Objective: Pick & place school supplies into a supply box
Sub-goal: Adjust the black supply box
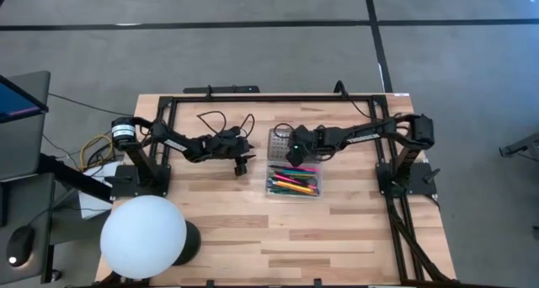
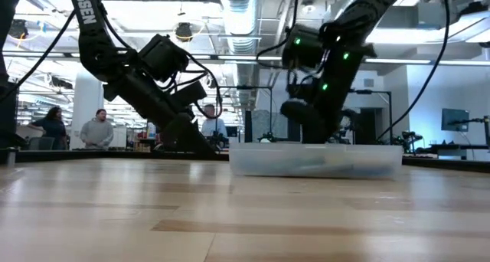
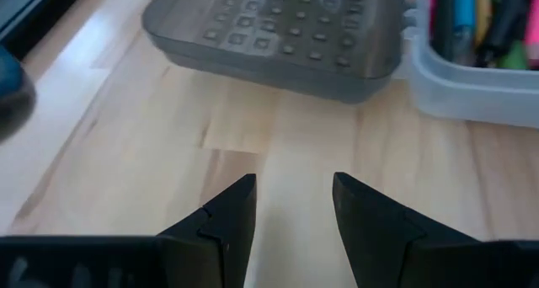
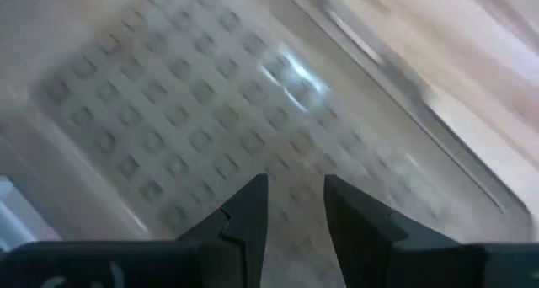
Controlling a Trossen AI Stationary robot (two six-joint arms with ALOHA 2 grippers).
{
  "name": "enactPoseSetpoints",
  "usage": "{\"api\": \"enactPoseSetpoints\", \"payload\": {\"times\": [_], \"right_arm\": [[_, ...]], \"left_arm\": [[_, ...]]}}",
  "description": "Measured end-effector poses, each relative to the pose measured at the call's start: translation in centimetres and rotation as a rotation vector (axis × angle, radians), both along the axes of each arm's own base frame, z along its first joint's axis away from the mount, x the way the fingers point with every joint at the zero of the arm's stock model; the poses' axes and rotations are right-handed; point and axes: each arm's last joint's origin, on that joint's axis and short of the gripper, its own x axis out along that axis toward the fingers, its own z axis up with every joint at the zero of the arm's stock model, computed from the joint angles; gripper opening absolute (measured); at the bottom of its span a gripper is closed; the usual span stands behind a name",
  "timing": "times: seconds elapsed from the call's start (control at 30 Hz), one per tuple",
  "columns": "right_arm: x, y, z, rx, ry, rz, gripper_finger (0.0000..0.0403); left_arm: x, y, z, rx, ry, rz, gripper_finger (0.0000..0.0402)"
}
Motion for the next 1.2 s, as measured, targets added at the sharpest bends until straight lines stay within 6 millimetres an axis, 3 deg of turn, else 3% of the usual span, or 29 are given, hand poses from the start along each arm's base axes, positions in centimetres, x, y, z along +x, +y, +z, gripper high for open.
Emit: {"api": "enactPoseSetpoints", "payload": {"times": [0.2, 0.37, 0.57, 1.03, 1.2], "right_arm": [[0.8, 0.4, -1.0, -0.042, 0.038, 0.174, 0.0111], [1.9, 1.5, -0.5, -0.087, -0.011, 0.334, 0.0111], [2.8, 3.6, -0.1, -0.116, -0.055, 0.544, 0.0111], [3.2, 9.1, 0.1, -0.123, -0.080, 0.940, 0.0111], [3.0, 11.0, 0.1, -0.189, -0.068, 0.903, 0.0111]], "left_arm": [[-0.4, -0.1, 0.9, 0.008, 0.008, -0.005, 0.0153], [-1.5, -0.1, 2.0, 0.065, 0.095, 0.067, 0.0153], [-3.0, -0.2, 3.1, 0.081, 0.179, 0.148, 0.0153], [-3.2, -0.3, 3.3, 0.070, 0.183, 0.151, 0.0153], [-2.9, -0.3, 3.6, 0.057, 0.139, 0.124, 0.0153]]}}
